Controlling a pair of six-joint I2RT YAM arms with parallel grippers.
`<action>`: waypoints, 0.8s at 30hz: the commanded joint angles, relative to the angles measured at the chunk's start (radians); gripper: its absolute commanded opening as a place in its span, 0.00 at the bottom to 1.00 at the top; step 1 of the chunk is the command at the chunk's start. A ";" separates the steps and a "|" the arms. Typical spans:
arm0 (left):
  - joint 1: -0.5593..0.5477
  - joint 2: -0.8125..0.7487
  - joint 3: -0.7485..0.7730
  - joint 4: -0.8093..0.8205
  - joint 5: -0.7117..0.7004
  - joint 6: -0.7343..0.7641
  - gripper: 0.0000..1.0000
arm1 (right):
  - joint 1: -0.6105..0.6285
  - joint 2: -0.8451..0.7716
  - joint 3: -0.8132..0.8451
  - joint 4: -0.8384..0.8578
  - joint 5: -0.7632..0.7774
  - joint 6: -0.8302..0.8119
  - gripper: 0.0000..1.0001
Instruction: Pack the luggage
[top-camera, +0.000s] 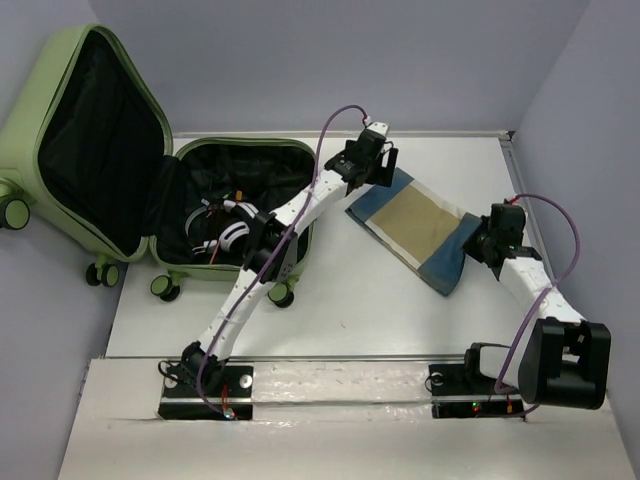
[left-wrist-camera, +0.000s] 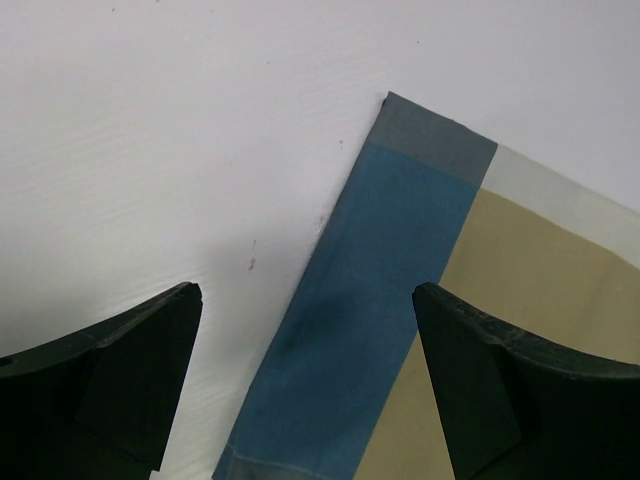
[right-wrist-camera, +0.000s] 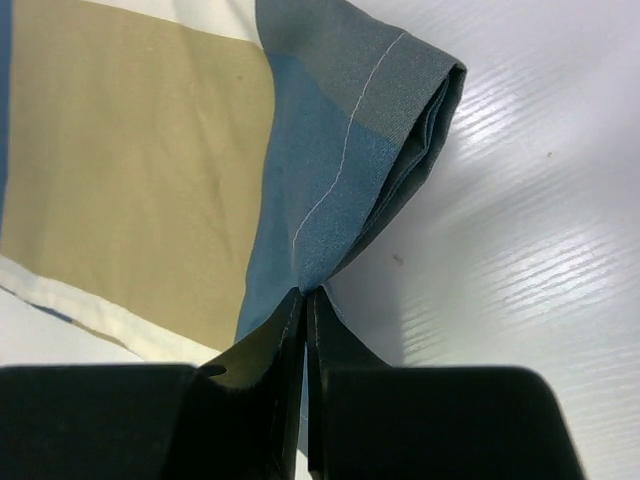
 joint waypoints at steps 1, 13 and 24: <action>-0.022 0.074 0.097 0.083 0.019 0.017 0.99 | -0.005 -0.041 -0.021 0.087 -0.076 -0.006 0.07; 0.031 0.169 0.031 0.094 0.203 -0.136 0.94 | -0.005 -0.106 -0.046 0.088 -0.114 0.000 0.07; -0.041 0.159 0.014 0.007 0.226 -0.050 0.67 | -0.005 -0.123 -0.040 0.088 -0.134 0.016 0.07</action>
